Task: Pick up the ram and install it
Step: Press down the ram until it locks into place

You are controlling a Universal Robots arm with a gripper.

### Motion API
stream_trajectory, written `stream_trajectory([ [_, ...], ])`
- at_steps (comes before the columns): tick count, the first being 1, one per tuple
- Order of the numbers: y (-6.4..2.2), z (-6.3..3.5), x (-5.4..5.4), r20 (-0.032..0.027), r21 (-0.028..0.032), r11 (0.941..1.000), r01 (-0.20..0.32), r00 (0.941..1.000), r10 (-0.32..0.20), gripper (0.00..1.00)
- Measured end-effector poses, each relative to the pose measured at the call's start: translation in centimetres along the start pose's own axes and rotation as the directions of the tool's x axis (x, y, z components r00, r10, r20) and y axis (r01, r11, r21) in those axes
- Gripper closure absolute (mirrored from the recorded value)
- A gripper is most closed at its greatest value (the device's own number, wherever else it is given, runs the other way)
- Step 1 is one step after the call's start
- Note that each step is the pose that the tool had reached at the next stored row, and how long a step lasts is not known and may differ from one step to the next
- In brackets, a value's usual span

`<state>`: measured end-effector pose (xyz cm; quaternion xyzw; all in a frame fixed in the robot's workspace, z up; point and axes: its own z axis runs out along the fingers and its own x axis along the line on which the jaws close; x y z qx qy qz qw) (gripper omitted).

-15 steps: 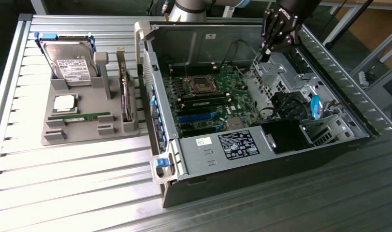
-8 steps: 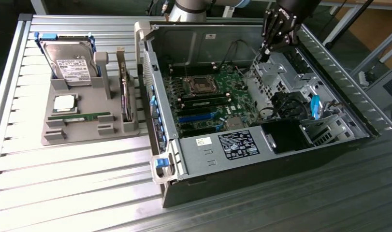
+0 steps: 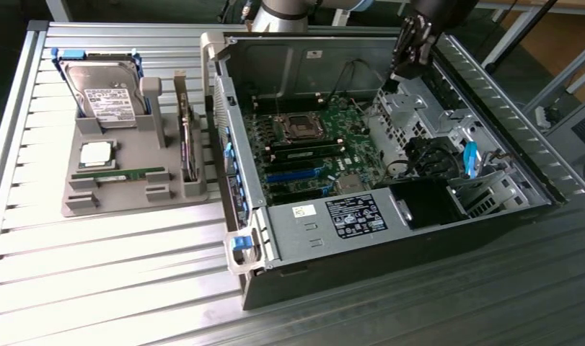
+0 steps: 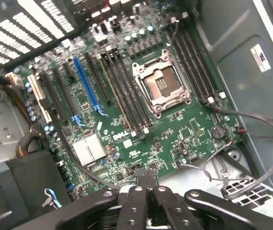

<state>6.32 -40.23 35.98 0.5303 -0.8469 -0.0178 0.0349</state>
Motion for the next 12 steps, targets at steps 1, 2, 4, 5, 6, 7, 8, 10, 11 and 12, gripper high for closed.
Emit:
stream_trajectory([
  [1, 0.00, 0.04, 0.00, 0.0024, -0.0014, 0.9994, -0.035, 0.9994, 0.035, 0.91],
  [2, -0.01, 0.11, -0.01, 0.0055, -0.0036, 0.9965, -0.083, 0.9965, 0.083, 0.91],
  [4, -0.01, 0.17, -0.01, 0.0090, -0.0063, 0.9903, -0.139, 0.9903, 0.139, 0.91],
  [5, -0.01, 0.19, -0.01, 0.0101, -0.0071, 0.9877, -0.156, 0.9876, 0.156, 0.91],
  [6, -0.02, 0.25, -0.01, 0.0127, -0.0095, 0.9798, -0.200, 0.9797, 0.200, 0.91],
  [7, -0.02, 0.30, -0.01, 0.0155, -0.0122, 0.9681, -0.250, 0.9680, 0.251, 0.91],
  [8, -0.02, 0.32, -0.01, 0.0171, -0.0139, 0.9605, -0.278, 0.9604, 0.278, 0.91],
  [10, -0.02, 0.33, -0.02, 0.0199, -0.0170, 0.9445, -0.328, 0.9443, 0.329, 0.91],
  [11, -0.02, 0.33, -0.02, 0.0217, -0.0191, 0.9326, -0.360, 0.9324, 0.361, 0.91],
  [12, -0.02, 0.33, -0.02, 0.0227, -0.0205, 0.9243, -0.381, 0.9241, 0.381, 0.91],
])
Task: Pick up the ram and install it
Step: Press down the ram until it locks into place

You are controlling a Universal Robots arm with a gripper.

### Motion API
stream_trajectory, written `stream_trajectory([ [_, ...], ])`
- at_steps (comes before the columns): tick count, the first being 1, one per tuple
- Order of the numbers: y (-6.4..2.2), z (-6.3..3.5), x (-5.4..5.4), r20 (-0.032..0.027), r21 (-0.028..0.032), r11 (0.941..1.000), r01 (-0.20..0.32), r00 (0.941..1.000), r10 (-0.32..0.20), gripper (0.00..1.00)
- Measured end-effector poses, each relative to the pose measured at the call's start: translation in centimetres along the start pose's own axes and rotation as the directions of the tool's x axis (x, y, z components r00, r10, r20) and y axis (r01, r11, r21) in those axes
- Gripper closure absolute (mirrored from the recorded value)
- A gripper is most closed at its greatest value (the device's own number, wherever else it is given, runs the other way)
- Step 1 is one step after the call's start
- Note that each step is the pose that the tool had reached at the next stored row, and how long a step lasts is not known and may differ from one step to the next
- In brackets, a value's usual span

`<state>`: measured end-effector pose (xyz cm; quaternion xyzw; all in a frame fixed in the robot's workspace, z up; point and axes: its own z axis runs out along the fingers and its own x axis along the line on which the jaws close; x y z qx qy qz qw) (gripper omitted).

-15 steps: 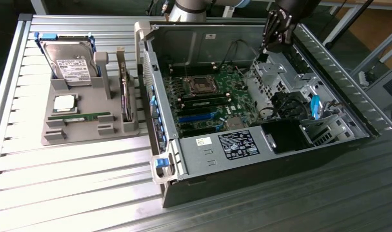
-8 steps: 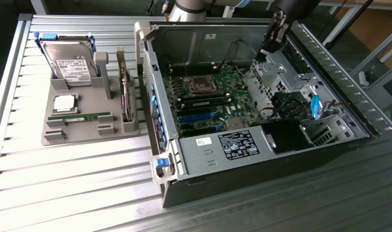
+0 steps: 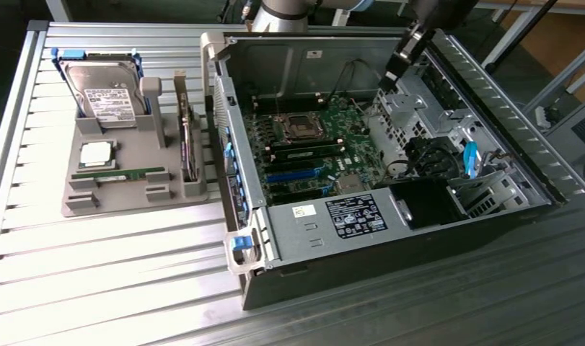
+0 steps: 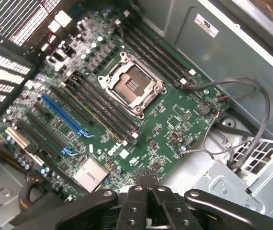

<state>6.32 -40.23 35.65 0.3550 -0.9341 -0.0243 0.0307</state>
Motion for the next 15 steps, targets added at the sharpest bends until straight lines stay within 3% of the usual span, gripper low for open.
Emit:
stream_trajectory([
  [4, 0.00, 0.00, 0.00, 0.0051, -0.0034, 0.9969, -0.078, 0.9969, 0.078, 0.91],
  [8, 0.00, 0.00, 0.00, 0.0132, -0.0099, 0.9779, -0.209, 0.9779, 0.209, 0.91],
  [9, 0.00, 0.00, 0.00, 0.0156, -0.0123, 0.9678, -0.251, 0.9677, 0.252, 0.91],
  [11, 0.00, 0.00, 0.00, 0.0178, -0.0146, 0.9566, -0.291, 0.9565, 0.291, 0.91],
  [12, 0.00, 0.00, 0.00, 0.0193, -0.0163, 0.9478, -0.318, 0.9477, 0.319, 0.91],
  [13, 0.00, 0.01, 0.00, 0.0220, -0.0196, 0.9299, -0.367, 0.9297, 0.368, 0.91],
  [15, 0.00, 0.02, 0.00, 0.0250, -0.0238, 0.9034, -0.428, 0.9031, 0.429, 0.91],
])
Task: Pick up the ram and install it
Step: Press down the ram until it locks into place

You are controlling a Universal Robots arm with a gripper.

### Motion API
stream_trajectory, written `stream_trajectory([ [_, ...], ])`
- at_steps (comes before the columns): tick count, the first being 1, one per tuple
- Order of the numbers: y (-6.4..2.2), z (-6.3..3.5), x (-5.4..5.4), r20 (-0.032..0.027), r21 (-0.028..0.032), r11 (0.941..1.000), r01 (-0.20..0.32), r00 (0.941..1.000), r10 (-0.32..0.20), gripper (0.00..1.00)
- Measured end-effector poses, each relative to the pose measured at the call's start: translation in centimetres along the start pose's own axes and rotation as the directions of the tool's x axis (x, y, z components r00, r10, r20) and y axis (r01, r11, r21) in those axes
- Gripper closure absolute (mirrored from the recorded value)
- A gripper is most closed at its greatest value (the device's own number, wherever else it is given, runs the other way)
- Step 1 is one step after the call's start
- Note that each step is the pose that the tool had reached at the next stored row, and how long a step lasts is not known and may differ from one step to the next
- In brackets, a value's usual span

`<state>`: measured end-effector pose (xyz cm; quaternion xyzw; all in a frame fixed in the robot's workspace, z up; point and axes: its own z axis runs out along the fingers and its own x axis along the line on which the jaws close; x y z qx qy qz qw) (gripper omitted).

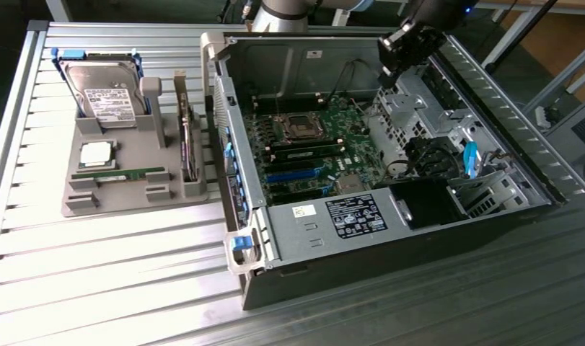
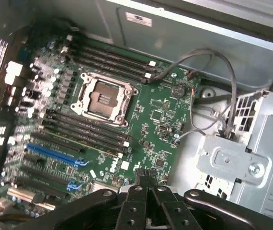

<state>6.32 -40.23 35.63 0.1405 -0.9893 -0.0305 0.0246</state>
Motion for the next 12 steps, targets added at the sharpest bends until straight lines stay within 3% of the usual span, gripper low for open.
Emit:
stream_trajectory([
  [2, 0.00, 0.01, 0.00, 0.0047, -0.0030, 0.9974, -0.072, 0.9974, 0.072, 0.91],
  [3, 0.00, 0.01, 0.00, 0.0075, -0.0050, 0.9933, -0.116, 0.9932, 0.116, 0.91],
  [6, 0.00, 0.03, 0.00, 0.0153, -0.0119, 0.9694, -0.245, 0.9693, 0.246, 0.91],
  [12, 0.01, -0.01, 0.00, 0.0157, -0.0127, 0.9675, -0.252, 0.9674, 0.253, 0.91],
])
